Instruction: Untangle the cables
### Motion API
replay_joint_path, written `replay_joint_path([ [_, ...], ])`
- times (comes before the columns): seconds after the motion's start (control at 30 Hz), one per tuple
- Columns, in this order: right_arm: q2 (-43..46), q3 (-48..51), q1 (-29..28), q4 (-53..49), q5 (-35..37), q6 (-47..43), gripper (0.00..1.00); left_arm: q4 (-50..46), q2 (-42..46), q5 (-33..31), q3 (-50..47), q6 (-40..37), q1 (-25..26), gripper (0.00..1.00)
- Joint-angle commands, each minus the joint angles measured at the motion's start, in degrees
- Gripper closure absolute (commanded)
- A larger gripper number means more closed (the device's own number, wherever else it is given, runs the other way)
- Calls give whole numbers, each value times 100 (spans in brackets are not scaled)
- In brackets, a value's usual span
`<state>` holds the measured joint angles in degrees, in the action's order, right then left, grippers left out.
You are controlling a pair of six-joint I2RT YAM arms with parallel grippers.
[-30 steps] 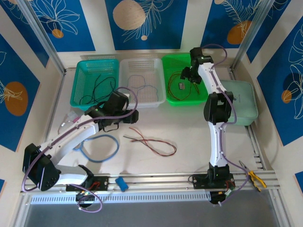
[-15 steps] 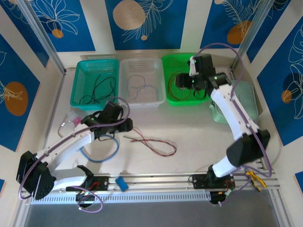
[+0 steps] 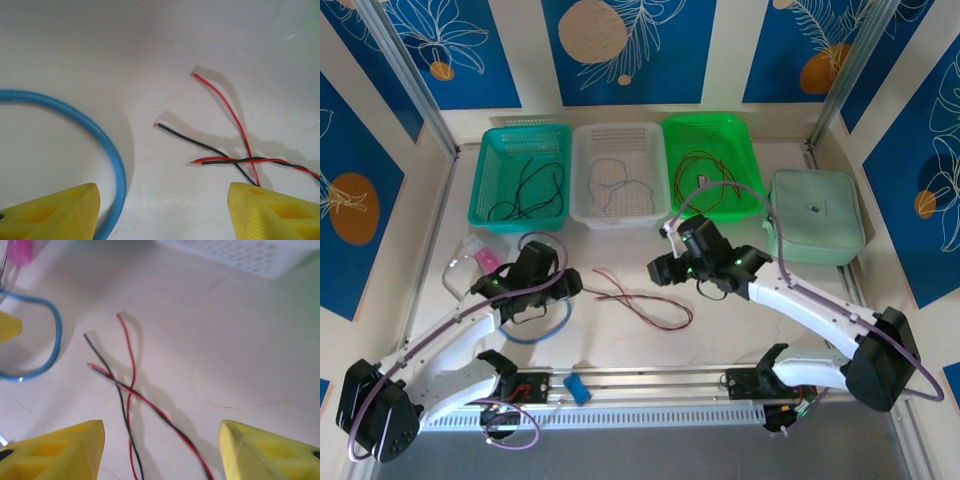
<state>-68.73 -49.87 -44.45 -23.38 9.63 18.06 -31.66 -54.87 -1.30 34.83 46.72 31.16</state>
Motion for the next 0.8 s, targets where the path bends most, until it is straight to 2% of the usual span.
replay_joint_path([
  [0.0, -381, 72, -392, 849, 12, -91, 38, 81, 206, 104, -212, 217, -81, 32],
  [0.2, -1711, -148, -746, 1544, -221, 99, 42, 265, 458, 154, -532, 395, -110, 31],
  [0.43, -3158, -1146, -1089, 1217, -23, -221, 51, 111, 667, 192, -652, 426, -127, 32],
  [0.6, -3612, -1528, -1136, 1055, 169, -317, 58, 2, 879, 159, -752, 447, -145, 33],
  [0.77, -3976, -1919, -1131, 739, 334, -492, 61, 19, 958, 183, -847, 487, -145, 34],
])
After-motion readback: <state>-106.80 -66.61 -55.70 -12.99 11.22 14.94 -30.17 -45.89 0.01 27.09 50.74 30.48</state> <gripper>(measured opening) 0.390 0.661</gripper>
